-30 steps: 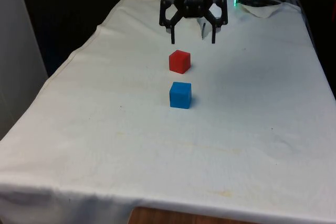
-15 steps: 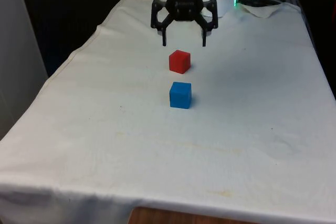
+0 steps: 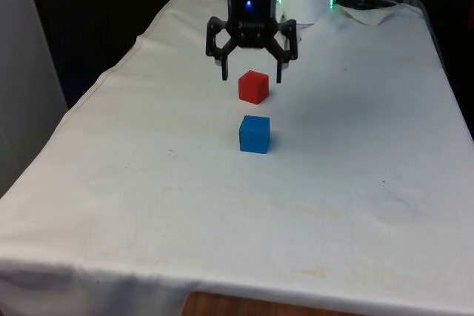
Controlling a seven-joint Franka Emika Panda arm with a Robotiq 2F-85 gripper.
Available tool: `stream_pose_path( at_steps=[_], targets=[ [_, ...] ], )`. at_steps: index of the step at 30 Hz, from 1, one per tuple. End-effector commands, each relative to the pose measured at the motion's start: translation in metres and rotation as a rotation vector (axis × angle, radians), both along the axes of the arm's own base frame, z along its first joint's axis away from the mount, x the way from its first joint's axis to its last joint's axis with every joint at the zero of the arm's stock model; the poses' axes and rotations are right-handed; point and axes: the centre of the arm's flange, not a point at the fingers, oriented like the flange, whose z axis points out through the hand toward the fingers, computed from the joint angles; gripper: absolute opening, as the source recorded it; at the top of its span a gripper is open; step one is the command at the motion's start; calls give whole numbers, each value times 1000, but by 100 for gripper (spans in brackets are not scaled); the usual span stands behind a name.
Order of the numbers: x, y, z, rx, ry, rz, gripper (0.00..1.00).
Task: Stack the two cubes.
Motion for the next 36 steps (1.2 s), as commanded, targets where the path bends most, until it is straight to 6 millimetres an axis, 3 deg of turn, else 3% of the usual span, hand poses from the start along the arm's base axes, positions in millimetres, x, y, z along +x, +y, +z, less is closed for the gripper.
stream_pose_path(
  at_steps=[1,36],
  targets=[
    [2,0,-5,3,-6,-9,100],
    [8,-1,-66,41,-6,-35,100]
  ],
)
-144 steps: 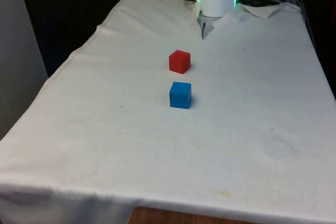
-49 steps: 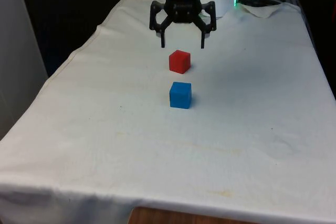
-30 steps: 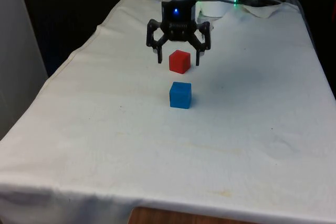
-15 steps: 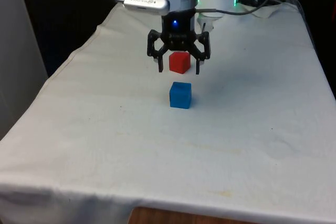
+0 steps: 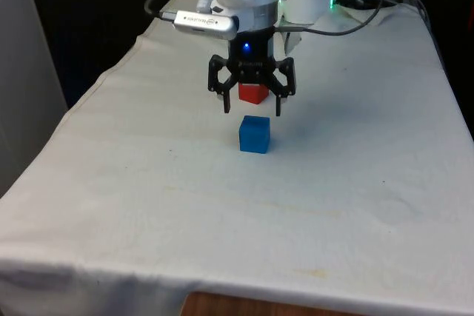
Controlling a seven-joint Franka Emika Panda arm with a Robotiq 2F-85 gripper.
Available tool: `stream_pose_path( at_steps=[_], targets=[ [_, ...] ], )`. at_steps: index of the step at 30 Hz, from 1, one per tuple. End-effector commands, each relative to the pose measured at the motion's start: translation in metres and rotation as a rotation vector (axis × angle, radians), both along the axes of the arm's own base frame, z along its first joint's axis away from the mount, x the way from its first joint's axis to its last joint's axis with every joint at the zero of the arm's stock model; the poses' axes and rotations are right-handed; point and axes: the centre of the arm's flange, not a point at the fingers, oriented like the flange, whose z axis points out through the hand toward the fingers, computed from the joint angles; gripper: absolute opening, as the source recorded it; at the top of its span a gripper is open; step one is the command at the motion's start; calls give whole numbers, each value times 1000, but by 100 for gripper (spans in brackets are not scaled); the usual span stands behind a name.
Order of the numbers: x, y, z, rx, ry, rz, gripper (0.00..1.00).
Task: Stack the two cubes.
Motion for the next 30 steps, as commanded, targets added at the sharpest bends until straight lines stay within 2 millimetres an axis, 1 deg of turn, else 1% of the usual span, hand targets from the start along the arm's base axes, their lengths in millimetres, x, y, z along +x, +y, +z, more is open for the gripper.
stream_pose_path(
  at_steps=[1,3,13,17,18,24,25,30],
  targets=[
    [0,1,-2,3,-1,-2,100],
    [3,4,-7,21,-6,-1,100],
    [8,4,-20,53,1,-6,100],
    [8,4,-25,48,3,-7,100],
    [7,3,-23,39,7,-7,100],
    [6,6,-33,50,10,-6,100],
    [6,5,-31,40,19,-6,100],
    [4,9,-41,53,14,-7,100]
  ],
)
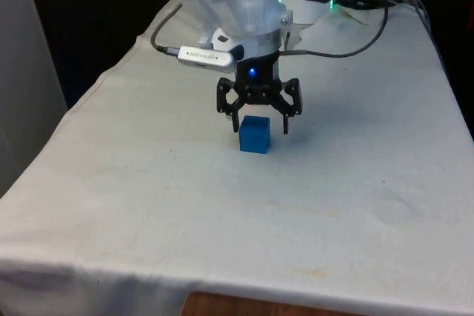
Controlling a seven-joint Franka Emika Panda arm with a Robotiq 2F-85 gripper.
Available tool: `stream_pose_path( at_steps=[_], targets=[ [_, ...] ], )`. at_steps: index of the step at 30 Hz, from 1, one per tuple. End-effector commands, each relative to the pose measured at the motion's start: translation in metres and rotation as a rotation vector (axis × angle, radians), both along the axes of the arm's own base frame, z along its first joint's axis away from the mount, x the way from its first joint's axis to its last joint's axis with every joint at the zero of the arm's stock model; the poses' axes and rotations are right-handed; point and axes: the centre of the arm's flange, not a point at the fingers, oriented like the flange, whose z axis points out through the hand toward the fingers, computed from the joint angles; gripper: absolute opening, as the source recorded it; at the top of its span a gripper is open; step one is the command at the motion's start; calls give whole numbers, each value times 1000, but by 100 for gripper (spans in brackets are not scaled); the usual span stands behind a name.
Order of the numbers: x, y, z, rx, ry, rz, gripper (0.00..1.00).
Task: Stack the two cubes.
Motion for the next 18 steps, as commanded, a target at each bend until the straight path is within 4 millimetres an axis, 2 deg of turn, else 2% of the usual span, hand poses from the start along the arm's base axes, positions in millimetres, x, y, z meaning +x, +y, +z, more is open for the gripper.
stream_pose_path(
  at_steps=[1,17,18],
  targets=[
    [-1,2,-3,10,-15,-1,100],
    [-17,12,-21,-5,-58,1,100],
    [-17,12,-21,-5,-57,3,97]
  ],
)
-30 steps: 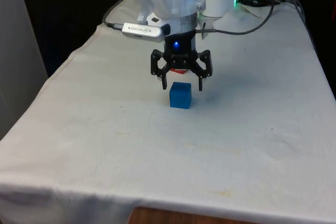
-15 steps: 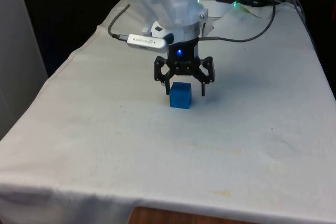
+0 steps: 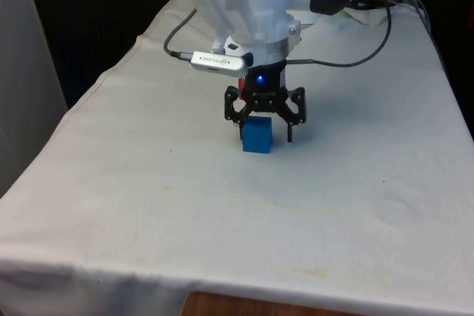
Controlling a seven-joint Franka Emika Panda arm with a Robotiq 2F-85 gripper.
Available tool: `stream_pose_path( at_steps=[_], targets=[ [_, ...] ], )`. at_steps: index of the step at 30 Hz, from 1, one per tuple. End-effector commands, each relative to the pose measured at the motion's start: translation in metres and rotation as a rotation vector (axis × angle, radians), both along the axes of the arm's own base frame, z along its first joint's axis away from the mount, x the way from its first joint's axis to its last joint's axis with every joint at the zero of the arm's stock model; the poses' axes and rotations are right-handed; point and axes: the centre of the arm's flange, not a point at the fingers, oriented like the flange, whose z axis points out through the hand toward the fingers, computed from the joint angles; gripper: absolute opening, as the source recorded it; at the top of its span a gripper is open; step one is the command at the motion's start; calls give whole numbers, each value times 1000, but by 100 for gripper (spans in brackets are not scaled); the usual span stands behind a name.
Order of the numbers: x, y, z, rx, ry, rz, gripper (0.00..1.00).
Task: Stack the two cubes.
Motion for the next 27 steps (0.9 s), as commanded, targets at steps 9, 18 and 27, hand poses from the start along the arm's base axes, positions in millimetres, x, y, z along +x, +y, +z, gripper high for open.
stream_pose_path(
  at_steps=[9,18,27],
  targets=[
    [-1,1,2,3,-10,-2,0],
    [-1,1,5,3,-6,-1,0],
    [1,-2,36,13,0,0,0]
  ],
)
